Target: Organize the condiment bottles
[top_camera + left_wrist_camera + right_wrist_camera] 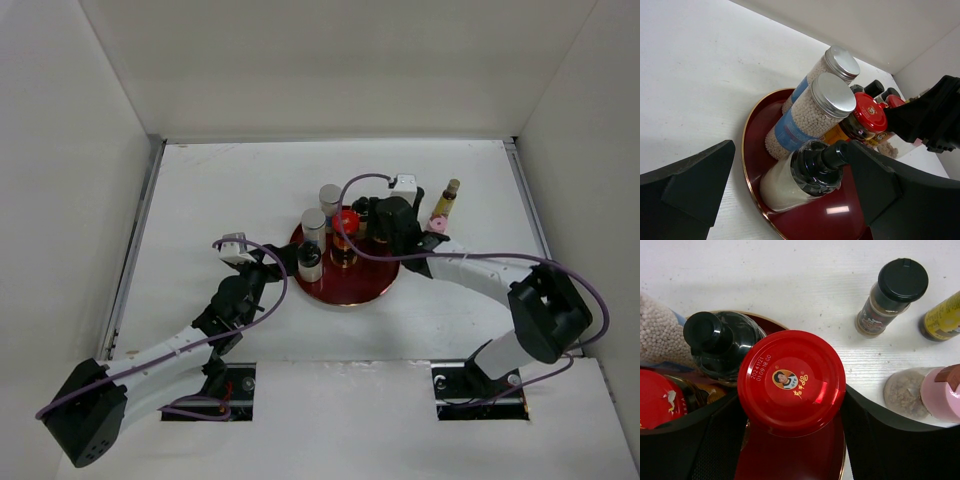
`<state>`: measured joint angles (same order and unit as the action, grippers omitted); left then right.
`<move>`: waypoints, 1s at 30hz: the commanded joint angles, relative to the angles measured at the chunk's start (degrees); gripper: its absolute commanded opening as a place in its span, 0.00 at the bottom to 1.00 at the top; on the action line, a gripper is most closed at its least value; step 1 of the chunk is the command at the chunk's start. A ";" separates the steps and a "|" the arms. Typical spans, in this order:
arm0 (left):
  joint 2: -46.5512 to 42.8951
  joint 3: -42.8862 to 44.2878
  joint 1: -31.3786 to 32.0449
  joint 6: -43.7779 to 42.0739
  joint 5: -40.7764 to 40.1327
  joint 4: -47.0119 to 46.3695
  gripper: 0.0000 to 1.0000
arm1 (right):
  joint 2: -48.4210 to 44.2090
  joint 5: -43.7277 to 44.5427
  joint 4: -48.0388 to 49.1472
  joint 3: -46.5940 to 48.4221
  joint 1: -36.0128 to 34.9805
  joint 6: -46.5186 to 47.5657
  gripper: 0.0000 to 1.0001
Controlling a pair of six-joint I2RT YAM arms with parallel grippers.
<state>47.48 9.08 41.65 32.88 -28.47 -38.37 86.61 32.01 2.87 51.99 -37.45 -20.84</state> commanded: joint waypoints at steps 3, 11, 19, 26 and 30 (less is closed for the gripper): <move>-0.55 -0.47 -0.39 0.43 -0.01 -3.20 1.00 | -4.86 2.00 6.27 -0.57 0.14 -1.40 0.81; -1.08 -0.73 -0.47 0.16 -0.71 -3.38 1.00 | -20.57 -0.28 3.90 -3.81 0.66 -1.83 0.86; 0.41 -0.56 -0.65 0.60 -0.18 -3.64 1.00 | -23.60 -1.59 -3.57 -9.62 16.04 -4.65 0.51; 1.82 -0.55 -0.65 0.69 -0.10 -4.78 1.00 | -13.41 -5.37 -2.09 -8.31 19.57 -3.77 0.86; 1.56 -0.73 -0.74 0.25 -0.36 -4.87 1.00 | -9.54 -5.47 0.99 -8.04 20.01 -3.94 0.78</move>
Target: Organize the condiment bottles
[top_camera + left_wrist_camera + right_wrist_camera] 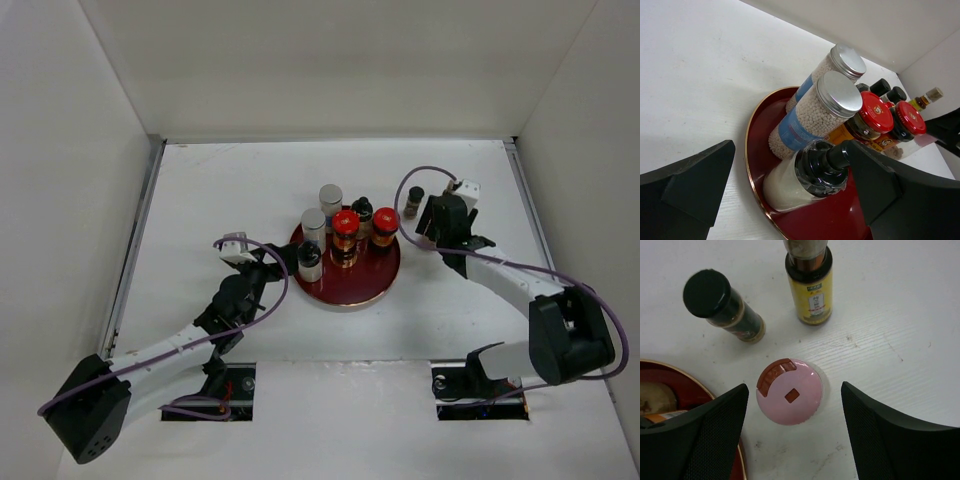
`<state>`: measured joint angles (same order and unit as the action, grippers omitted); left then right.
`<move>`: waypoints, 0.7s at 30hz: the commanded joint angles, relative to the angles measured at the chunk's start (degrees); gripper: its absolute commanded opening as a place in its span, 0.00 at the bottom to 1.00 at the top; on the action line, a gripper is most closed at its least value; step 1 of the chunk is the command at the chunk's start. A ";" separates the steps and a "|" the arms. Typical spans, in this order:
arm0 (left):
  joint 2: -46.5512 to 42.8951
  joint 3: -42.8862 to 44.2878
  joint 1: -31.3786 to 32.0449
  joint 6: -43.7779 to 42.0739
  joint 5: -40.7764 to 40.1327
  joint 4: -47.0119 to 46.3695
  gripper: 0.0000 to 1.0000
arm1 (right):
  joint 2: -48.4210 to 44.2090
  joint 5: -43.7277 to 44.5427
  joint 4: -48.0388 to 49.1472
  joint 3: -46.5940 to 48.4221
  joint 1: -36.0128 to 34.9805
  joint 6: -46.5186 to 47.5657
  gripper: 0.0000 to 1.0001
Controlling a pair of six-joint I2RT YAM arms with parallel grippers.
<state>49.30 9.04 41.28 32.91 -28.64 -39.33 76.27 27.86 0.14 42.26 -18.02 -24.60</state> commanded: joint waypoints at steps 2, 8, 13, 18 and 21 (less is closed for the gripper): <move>0.18 -0.60 -0.45 0.23 -0.19 -4.00 1.00 | 2.30 -1.40 4.16 2.12 1.10 -0.71 0.69; 0.62 -0.34 -0.54 0.23 -0.01 -4.00 1.00 | 0.91 2.10 4.78 1.69 -0.12 -0.19 0.49; -0.08 -0.69 -0.54 0.23 -0.09 -4.00 1.00 | -10.24 8.44 -1.79 0.63 -8.72 2.28 0.46; 1.24 -0.42 -0.54 0.67 0.17 -4.17 1.00 | -17.12 3.97 -13.58 3.61 -18.74 1.14 0.46; 1.67 -0.07 -0.72 0.67 -0.10 -4.79 1.00 | -16.60 1.95 -13.16 4.14 -24.45 -1.76 0.45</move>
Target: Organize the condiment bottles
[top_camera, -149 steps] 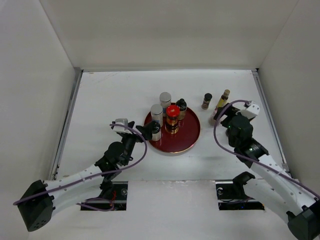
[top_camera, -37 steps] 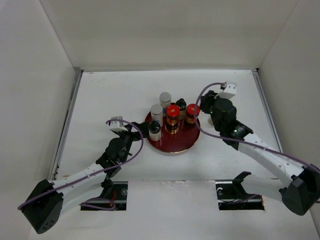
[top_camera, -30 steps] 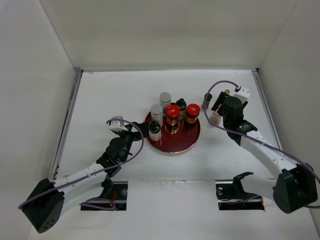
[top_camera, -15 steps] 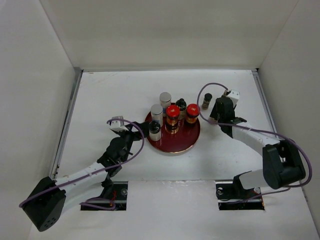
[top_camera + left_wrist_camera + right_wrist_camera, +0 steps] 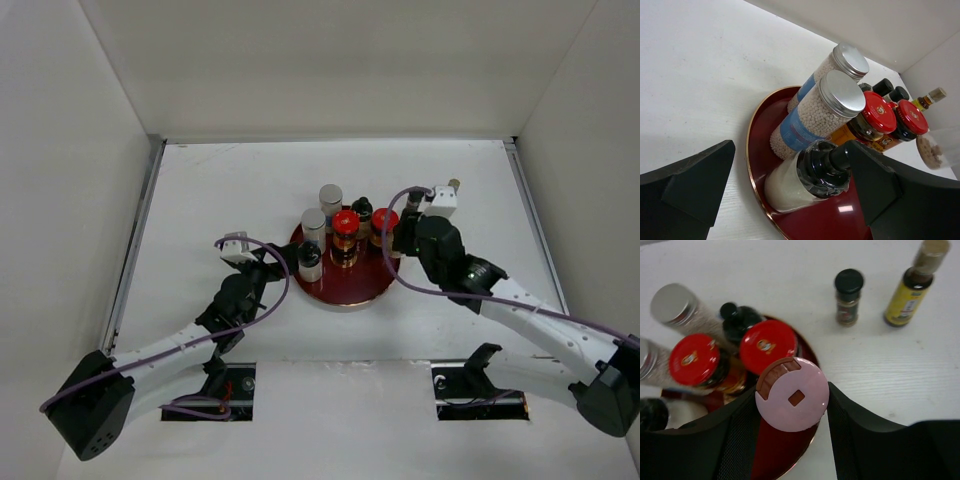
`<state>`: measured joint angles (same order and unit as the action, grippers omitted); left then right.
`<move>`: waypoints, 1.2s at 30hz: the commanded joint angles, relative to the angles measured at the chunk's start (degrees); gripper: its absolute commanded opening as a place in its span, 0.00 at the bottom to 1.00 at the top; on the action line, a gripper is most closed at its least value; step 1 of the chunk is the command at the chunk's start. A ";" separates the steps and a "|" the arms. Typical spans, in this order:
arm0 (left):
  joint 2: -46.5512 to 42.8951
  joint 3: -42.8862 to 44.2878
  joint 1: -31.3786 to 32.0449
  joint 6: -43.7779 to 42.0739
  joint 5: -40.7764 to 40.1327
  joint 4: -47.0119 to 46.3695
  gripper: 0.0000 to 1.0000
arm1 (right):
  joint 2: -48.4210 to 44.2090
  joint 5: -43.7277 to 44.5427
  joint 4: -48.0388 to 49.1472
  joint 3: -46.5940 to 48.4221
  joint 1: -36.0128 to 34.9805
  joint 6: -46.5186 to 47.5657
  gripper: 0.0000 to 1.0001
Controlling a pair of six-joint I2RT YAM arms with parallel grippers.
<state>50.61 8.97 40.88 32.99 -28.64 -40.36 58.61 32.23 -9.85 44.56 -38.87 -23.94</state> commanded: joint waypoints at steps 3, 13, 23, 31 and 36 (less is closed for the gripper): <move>0.02 -0.36 -0.32 0.58 0.17 -3.94 1.00 | 5.71 -4.80 1.39 2.55 -6.69 -3.22 0.44; -3.06 -1.06 -0.94 0.05 -0.62 -2.97 1.00 | 26.80 -5.34 11.08 12.13 -16.53 -1.81 0.47; -1.83 -0.80 -1.11 0.67 -0.10 -2.53 1.00 | 26.49 -2.87 9.59 12.23 -18.65 -0.32 0.81; -1.48 -0.54 -1.20 0.93 -0.80 -2.53 1.00 | 10.39 -4.45 10.11 7.30 -7.34 0.48 0.54; -1.21 -0.71 -0.94 0.85 -0.19 -3.23 1.00 | 18.27 -5.95 11.95 9.49 6.91 1.17 0.40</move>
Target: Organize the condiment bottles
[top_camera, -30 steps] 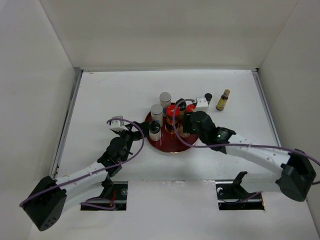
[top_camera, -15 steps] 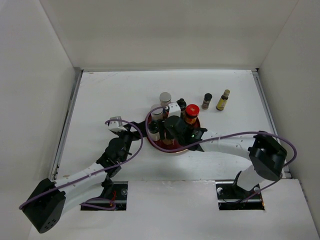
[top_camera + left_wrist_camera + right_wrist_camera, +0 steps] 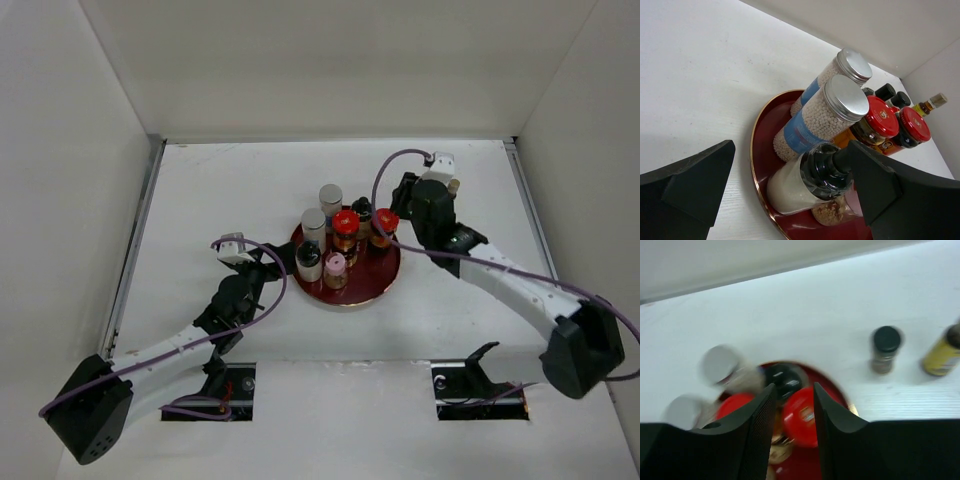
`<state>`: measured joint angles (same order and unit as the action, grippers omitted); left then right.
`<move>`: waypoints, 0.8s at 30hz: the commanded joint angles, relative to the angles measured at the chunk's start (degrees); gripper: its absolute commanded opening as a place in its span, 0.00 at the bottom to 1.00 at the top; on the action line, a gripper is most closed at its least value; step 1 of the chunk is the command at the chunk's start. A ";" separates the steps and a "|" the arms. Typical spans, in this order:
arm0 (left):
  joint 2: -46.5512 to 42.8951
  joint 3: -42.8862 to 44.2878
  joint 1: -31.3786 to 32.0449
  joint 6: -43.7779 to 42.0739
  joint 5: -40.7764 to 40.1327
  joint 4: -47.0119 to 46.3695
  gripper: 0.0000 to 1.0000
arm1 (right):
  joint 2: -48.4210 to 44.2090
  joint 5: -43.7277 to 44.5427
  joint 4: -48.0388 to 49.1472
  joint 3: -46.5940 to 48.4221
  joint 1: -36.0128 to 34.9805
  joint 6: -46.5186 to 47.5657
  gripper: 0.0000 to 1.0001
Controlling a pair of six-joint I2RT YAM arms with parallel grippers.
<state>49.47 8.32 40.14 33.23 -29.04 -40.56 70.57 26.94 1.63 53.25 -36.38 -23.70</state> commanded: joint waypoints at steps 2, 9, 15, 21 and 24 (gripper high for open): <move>-1.65 -0.40 -0.02 0.52 0.38 -3.13 1.00 | 10.80 1.35 1.18 2.98 8.28 2.25 0.54; -0.34 -0.06 0.24 0.43 1.88 -3.65 0.96 | 22.06 2.06 2.07 9.84 14.63 4.19 0.84; 0.10 -0.67 -0.28 0.69 1.88 -5.06 0.93 | 26.90 2.42 4.17 11.52 15.59 4.81 0.82; 1.51 -0.50 -0.37 0.69 2.05 -5.50 0.93 | 30.94 1.89 4.44 15.21 16.21 5.42 0.66; 1.50 -0.49 -0.37 0.69 1.88 -5.50 0.93 | 31.91 2.07 4.26 16.26 16.47 5.60 0.62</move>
<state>51.05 8.27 40.14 33.39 -27.75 -42.50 102.15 28.62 3.09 66.32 -20.36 -18.76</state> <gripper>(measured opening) 0.934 0.637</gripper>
